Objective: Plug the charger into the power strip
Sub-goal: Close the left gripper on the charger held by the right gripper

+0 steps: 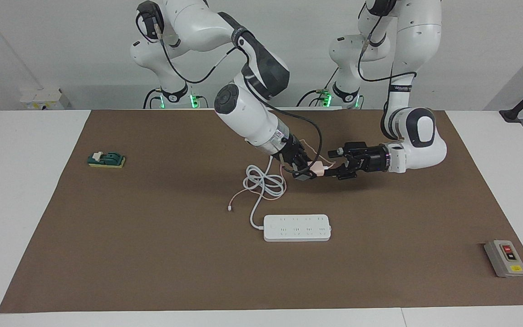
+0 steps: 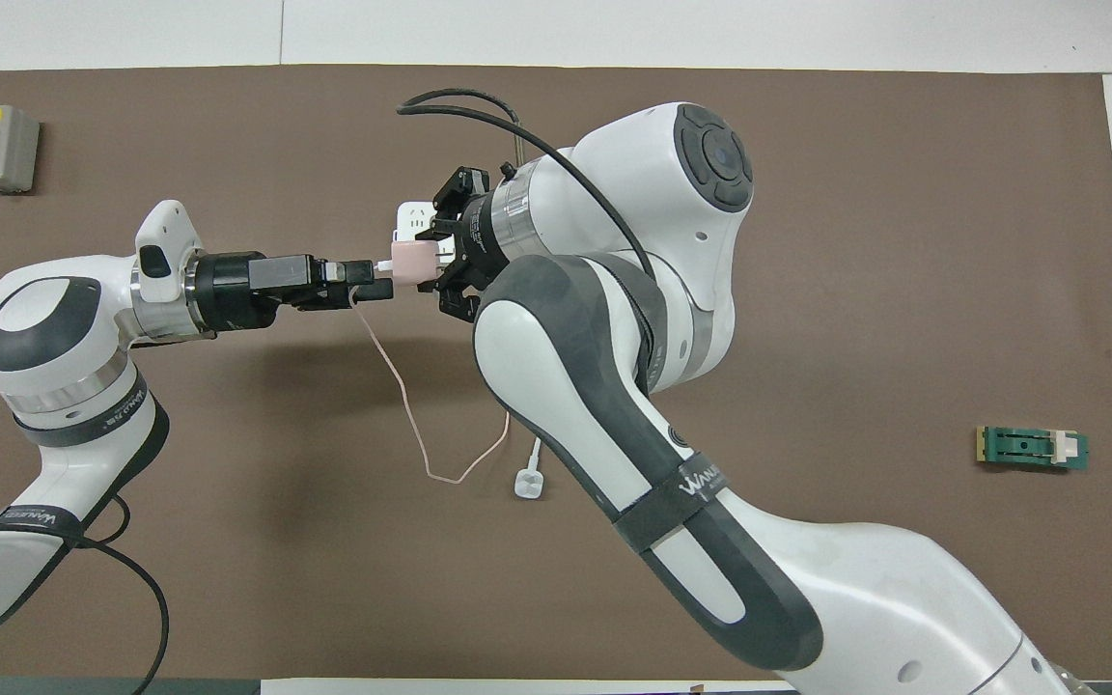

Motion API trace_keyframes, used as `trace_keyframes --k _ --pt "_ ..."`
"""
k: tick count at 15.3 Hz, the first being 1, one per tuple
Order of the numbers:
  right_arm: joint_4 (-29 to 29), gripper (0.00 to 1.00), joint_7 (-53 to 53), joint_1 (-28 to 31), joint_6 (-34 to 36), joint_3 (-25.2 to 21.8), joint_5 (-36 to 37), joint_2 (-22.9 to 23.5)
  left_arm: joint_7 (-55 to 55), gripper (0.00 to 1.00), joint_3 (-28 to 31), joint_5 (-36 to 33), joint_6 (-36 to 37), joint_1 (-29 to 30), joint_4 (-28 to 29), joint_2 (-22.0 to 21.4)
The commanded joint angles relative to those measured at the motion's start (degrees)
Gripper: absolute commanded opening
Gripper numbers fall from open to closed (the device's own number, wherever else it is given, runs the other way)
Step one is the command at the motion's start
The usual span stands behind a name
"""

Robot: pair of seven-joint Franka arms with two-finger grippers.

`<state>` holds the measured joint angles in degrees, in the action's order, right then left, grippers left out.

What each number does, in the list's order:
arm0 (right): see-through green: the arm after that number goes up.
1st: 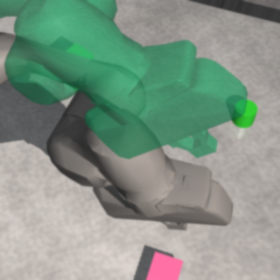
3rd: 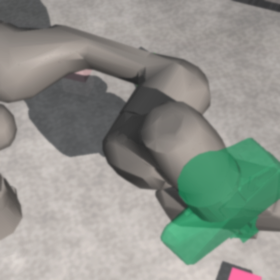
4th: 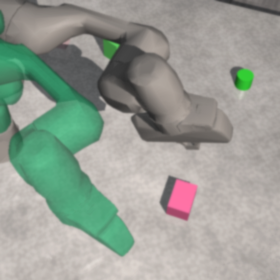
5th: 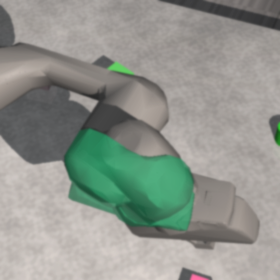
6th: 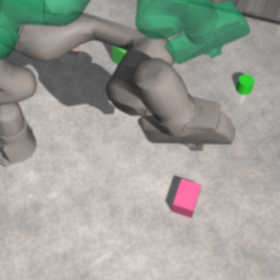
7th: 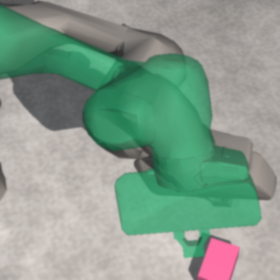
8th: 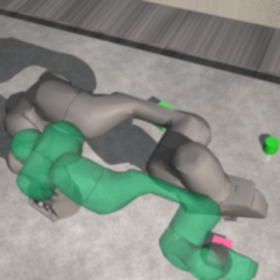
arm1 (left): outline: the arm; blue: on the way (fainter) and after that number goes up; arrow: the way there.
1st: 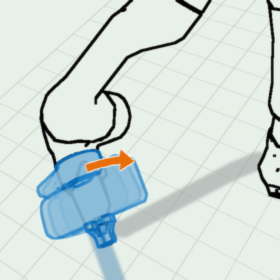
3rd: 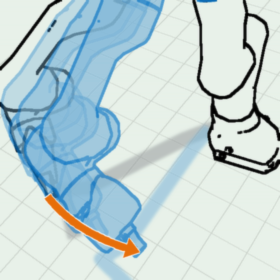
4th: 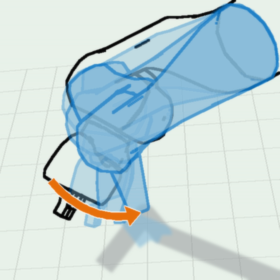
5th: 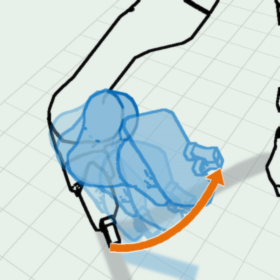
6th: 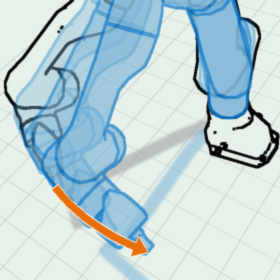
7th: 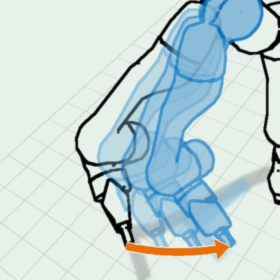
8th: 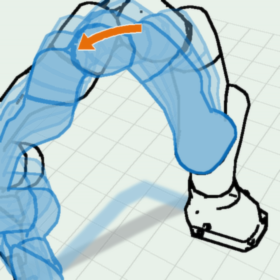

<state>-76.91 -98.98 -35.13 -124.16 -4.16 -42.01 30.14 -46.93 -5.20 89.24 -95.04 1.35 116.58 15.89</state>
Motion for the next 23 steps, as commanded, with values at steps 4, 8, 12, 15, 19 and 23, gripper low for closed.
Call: trace_keyframes --k 4,8,12,15,19,23 --pt "1.32 0.0 -0.78 0.23 0.41 -0.06 -1.67 0.71 -5.36 1.0 0.72 1.46 3.9 -0.03 -0.91 1.16" --pt "1.32 0.0 -0.78 0.23 0.41 -0.06 -1.67 0.71 -3.79 0.95 0.9 2.16 3.81 -0.12 -1.0 1.25" --pt "1.32 0.0 -0.78 0.32 0.41 -0.06 -1.76 0.71 2.71 0.96 0.9 3.13 3.02 -0.73 -2.22 1.6" --pt "1.32 0.0 -0.78 0.5 0.41 -0.06 -1.76 0.71 6.23 0.97 0.9 4.01 0.74 -1.09 -2.41 1.69" --pt "1.32 0.0 -0.78 0.67 0.5 -0.06 -1.84 0.71 7.2 0.98 0.99 4.19 0.03 -1.7 -3.19 2.47" --pt "1.32 0.0 -0.78 0.67 0.5 -0.06 -1.84 0.71 8.09 0.98 1.42 5.23 -1.2 -2.67 -3.9 3.09"
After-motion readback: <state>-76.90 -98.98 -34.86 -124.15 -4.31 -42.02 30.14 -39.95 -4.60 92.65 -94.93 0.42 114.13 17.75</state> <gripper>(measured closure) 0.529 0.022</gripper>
